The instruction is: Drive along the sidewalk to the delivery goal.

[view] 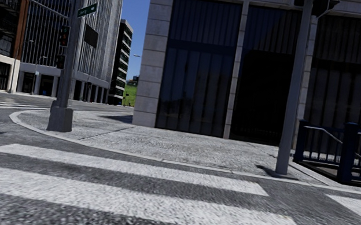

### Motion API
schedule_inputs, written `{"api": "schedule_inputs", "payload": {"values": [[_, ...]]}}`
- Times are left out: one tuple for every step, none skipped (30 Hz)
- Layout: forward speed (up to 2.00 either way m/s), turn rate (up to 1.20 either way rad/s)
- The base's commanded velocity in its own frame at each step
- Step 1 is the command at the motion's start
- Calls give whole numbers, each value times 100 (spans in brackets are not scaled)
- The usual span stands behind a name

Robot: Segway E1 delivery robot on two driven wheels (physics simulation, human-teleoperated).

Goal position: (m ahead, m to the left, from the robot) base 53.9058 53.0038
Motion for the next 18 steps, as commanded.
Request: {"api": "schedule_inputs", "payload": {"values": [[200, 0], [200, 0], [200, 0], [200, 0], [200, 0], [200, 0], [200, 0], [200, 0], [200, 0], [200, 0], [200, 0], [200, 0], [200, 0], [200, 0], [200, 0], [200, 0], [200, 0], [200, 0]]}}
